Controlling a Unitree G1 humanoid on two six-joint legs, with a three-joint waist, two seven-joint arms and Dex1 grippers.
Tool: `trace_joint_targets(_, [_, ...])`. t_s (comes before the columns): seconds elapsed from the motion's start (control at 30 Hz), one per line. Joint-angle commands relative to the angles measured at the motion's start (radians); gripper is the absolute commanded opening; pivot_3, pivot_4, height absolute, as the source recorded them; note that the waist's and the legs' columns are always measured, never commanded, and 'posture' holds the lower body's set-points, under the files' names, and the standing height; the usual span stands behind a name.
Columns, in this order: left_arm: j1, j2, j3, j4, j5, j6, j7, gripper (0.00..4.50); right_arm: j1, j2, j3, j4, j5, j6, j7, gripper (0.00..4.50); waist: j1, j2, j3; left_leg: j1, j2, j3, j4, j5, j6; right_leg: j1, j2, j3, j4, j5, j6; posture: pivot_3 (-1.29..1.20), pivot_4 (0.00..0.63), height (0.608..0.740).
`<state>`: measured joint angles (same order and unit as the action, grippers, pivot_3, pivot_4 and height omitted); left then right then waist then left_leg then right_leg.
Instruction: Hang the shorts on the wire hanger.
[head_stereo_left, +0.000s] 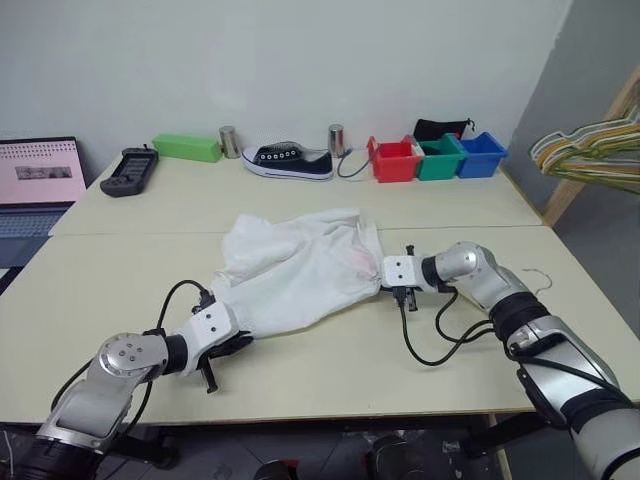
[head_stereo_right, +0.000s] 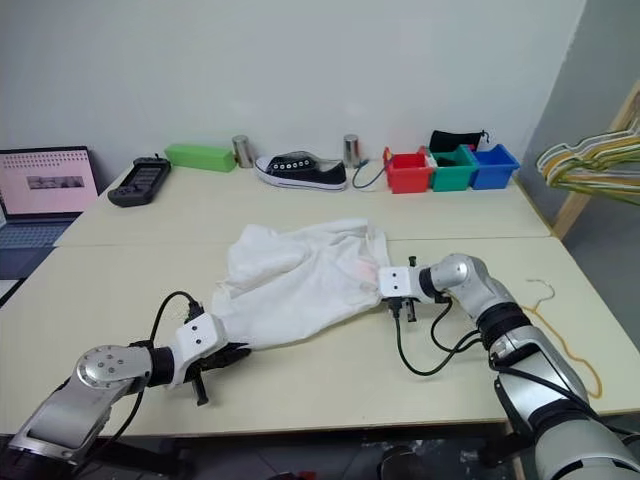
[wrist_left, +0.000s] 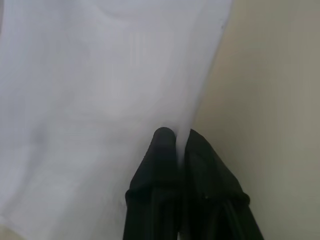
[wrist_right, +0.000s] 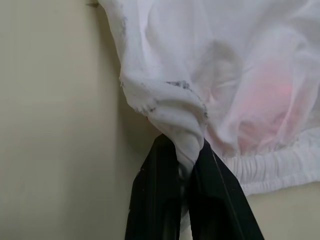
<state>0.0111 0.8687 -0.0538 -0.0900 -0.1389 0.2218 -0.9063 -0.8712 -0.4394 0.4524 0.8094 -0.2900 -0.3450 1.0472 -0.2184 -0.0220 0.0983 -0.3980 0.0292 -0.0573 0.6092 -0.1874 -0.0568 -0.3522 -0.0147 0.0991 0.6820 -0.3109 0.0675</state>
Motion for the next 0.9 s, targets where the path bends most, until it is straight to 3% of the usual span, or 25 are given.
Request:
trace_joint_targets(0.03, [-0.001, 0.033, 0.031, -0.043, -0.002, 0.025, -0.023, 0.05, 0.023, -0.022, -0.031, -0.087, 0.032, 0.012, 0.027, 0.24, 0.000, 0.000, 0.000, 0.000, 0.000, 0.000, 0.000, 0.000, 0.000, 0.000, 0.000, 0.000, 0.000, 0.000, 0.000, -0.13, 0.019, 0.740])
trace_joint_targets(0.17, [0.068, 0.111, 0.073, -0.173, -0.080, 0.109, -0.124, 0.05, 0.114, -0.095, -0.039, -0.312, 0.111, 0.100, 0.174, 0.24, -0.001, 0.000, 0.000, -0.001, 0.000, 0.000, 0.000, 0.000, 0.000, 0.000, 0.000, 0.000, 0.000, 0.000, 0.000, -0.12, 0.019, 0.740])
trace_joint_targets(0.33, [0.226, 0.287, 0.214, -0.349, -0.253, 0.201, -0.365, 0.05, 0.284, -0.321, -0.039, -0.780, 0.315, 0.350, 0.479, 0.24, 0.012, 0.001, 0.001, -0.003, 0.000, 0.000, -0.001, -0.001, -0.001, -0.001, -0.002, -0.001, 0.000, -0.001, -0.003, -0.11, 0.015, 0.740])
trace_joint_targets(0.47, [0.179, 0.342, 0.254, -0.307, -0.310, 0.241, -0.430, 0.05, 0.283, -0.370, -0.059, -0.902, 0.422, 0.535, 0.531, 0.24, 0.021, 0.002, 0.001, 0.000, 0.000, 0.000, -0.002, -0.001, -0.001, 0.000, -0.003, -0.002, 0.000, -0.009, -0.007, -0.11, 0.009, 0.740])
trace_joint_targets(0.57, [-0.160, 0.277, 0.133, -0.009, -0.165, 0.152, -0.337, 0.05, 0.069, -0.191, -0.093, -0.618, 0.377, 0.553, 0.319, 0.24, 0.016, 0.001, 0.002, 0.006, 0.001, 0.000, -0.001, -0.001, -0.001, -0.001, -0.002, -0.003, 0.000, -0.009, -0.007, -0.12, 0.000, 0.740])
trace_joint_targets(0.63, [-0.448, 0.194, 0.046, 0.282, 0.002, 0.013, -0.196, 0.05, -0.133, -0.056, -0.126, -0.299, 0.305, 0.504, 0.082, 0.24, -0.003, 0.000, 0.003, 0.012, 0.000, 0.000, -0.002, -0.004, -0.006, 0.001, -0.002, -0.004, -0.001, -0.007, -0.006, -0.12, 0.000, 0.740])
trace_joint_targets(0.77, [-1.022, 0.047, -0.049, 0.890, 0.280, -0.213, 0.306, 0.05, -0.510, 0.086, -0.141, 0.251, 0.136, 0.327, -0.577, 0.24, -0.009, -0.006, 0.004, 0.012, -0.004, -0.005, -0.001, 0.006, 0.001, 0.003, -0.002, -0.005, -0.005, 0.018, -0.001, -0.13, 0.000, 0.740])
trace_joint_targets(0.83, [-1.264, 0.019, -0.051, 1.085, 0.355, -0.319, 0.605, 0.05, -0.657, 0.100, -0.147, 0.379, 0.066, 0.237, -0.945, 0.24, -0.009, -0.009, 0.002, 0.001, -0.004, -0.012, -0.001, 0.018, 0.000, -0.006, -0.002, -0.008, -0.004, 0.023, 0.001, -0.13, 0.000, 0.740])
trace_joint_targets(0.9, [-1.400, 0.025, -0.045, 1.162, 0.398, -0.426, 0.812, 0.05, -0.738, 0.102, -0.165, 0.425, 0.041, 0.153, -1.145, 0.24, -0.003, -0.010, 0.002, -0.009, -0.007, -0.014, 0.000, 0.019, -0.001, -0.019, -0.004, -0.007, 0.000, 0.028, 0.007, -0.13, 0.000, 0.740])
